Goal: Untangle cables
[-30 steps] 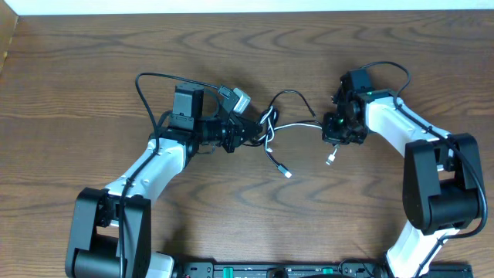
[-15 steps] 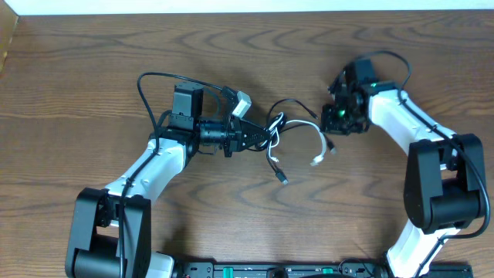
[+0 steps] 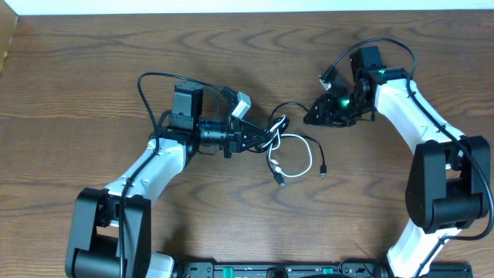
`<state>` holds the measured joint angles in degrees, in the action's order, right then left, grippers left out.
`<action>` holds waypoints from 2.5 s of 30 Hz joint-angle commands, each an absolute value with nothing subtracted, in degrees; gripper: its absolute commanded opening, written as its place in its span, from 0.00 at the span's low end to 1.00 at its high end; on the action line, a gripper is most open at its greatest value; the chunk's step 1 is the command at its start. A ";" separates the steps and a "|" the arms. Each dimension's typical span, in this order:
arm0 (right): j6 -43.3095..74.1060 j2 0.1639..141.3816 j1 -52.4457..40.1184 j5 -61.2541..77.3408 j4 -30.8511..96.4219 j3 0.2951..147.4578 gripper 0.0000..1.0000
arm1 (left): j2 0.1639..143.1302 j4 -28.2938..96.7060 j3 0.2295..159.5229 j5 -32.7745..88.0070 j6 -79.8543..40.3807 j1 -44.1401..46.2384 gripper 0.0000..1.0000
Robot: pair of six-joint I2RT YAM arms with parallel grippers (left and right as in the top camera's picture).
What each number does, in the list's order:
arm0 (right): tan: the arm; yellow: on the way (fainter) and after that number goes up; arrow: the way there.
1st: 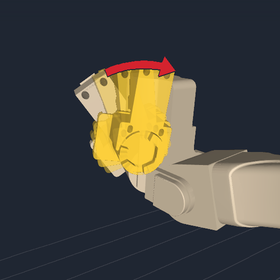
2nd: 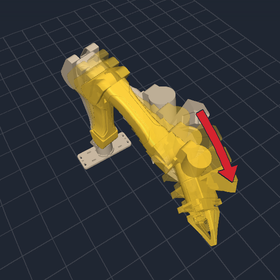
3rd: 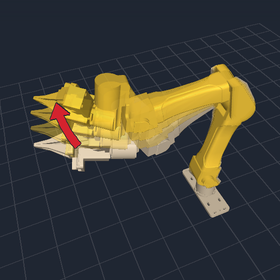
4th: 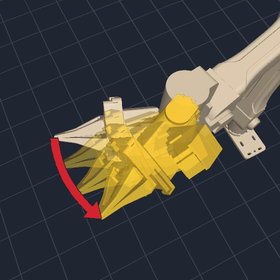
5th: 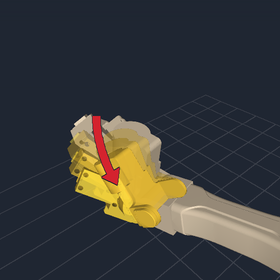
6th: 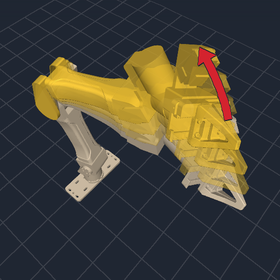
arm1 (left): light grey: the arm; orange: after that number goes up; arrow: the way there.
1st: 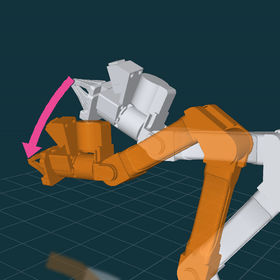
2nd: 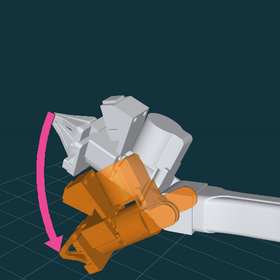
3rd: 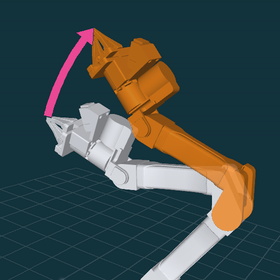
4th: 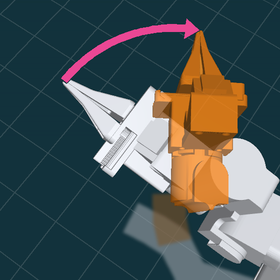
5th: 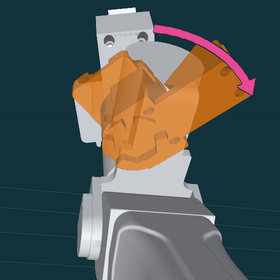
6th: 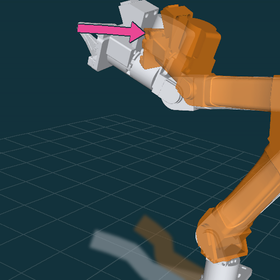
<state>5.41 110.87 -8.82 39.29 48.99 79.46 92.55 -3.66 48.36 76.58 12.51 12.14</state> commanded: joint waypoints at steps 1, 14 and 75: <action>4.67 110.52 -10.28 42.81 49.39 80.18 0.31 | 92.09 -3.90 48.97 77.34 13.89 11.90 0.08; 6.81 110.52 -17.39 42.96 49.80 80.14 0.29 | 92.09 -3.66 48.97 72.03 12.73 11.90 0.07; 9.19 110.52 -15.77 40.64 46.87 80.14 0.31 | 92.16 -17.10 48.97 72.90 -4.86 11.97 0.07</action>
